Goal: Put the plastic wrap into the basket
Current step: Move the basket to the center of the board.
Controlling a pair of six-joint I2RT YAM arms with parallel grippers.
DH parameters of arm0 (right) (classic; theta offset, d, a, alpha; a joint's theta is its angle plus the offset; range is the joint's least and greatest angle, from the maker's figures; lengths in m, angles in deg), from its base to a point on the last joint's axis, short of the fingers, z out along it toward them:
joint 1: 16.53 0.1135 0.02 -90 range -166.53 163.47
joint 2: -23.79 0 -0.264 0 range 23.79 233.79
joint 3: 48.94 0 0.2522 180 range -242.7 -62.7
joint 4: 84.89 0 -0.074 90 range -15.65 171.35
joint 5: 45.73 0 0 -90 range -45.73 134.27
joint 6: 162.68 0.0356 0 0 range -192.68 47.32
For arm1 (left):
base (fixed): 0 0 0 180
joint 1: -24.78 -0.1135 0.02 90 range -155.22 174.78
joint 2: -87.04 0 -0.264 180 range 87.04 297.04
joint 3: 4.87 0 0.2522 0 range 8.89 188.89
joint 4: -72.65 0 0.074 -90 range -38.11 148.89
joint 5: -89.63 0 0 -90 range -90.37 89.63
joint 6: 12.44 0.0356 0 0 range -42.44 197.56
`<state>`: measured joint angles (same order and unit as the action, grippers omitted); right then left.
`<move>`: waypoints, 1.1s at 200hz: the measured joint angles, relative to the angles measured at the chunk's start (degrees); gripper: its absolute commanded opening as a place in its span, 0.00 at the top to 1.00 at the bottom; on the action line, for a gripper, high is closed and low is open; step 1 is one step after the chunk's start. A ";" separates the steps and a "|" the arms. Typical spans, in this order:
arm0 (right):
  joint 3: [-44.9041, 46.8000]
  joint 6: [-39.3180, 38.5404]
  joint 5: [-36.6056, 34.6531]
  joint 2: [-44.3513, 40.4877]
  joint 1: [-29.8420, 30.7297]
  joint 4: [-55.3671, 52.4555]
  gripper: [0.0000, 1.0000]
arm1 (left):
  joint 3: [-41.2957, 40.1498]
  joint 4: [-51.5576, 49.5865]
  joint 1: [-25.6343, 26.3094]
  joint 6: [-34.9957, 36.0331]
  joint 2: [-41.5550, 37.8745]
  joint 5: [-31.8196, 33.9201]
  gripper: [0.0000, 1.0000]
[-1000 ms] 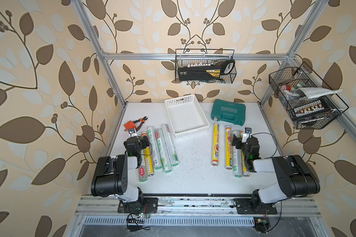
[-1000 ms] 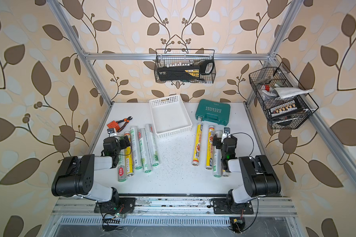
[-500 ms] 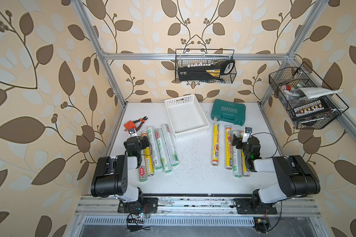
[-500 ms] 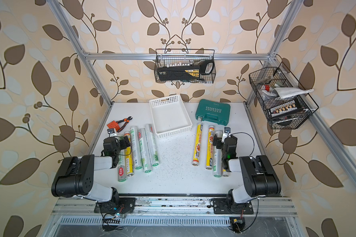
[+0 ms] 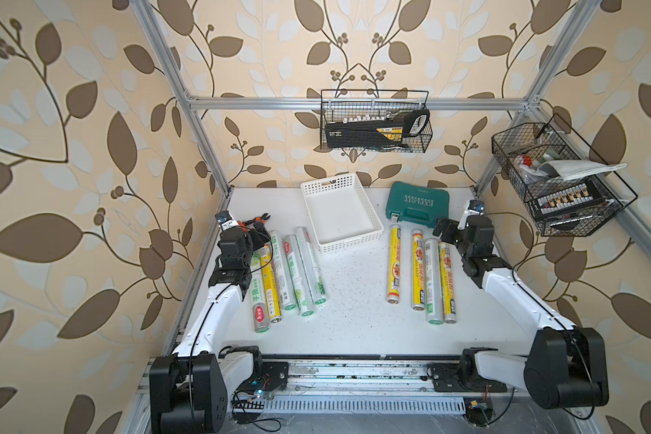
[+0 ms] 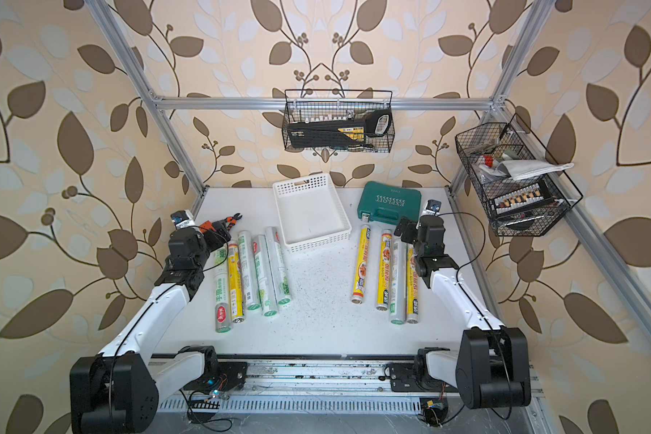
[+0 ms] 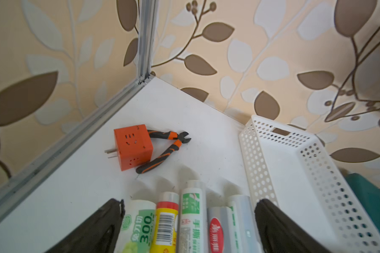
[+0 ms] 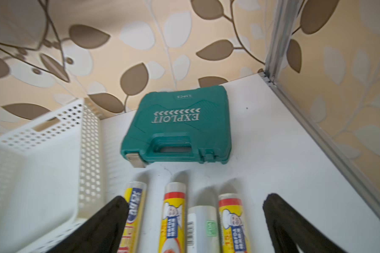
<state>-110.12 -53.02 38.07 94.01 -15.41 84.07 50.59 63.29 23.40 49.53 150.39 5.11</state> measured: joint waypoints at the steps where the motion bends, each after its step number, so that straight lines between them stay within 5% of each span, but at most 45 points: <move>1: -0.09 0.15 0.20 -0.09 0.02 -0.15 0.01 | 0.48 -0.48 -0.02 -0.50 0.22 -0.28 0.01; 30: -2.01 5.88 7.96 -1.16 3.61 -8.09 0.01 | 9.66 -9.31 2.03 -7.26 7.48 -7.54 0.01; 91: -10.34 12.59 13.18 8.11 23.78 -16.02 0.01 | 31.71 -22.91 15.08 -8.48 32.74 -14.64 0.02; 160: -11.98 15.06 13.05 15.28 30.05 -15.19 0.08 | 50.03 -31.91 16.33 -7.85 52.92 -14.67 0.36; 220: -11.98 15.19 10.82 15.56 30.05 -14.67 0.09 | 58.12 -35.26 16.33 -7.54 60.15 -13.42 0.64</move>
<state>-122.09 -37.83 48.89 109.57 14.65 69.40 108.70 28.04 39.72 41.99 210.54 -8.31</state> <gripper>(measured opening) 0.913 0.423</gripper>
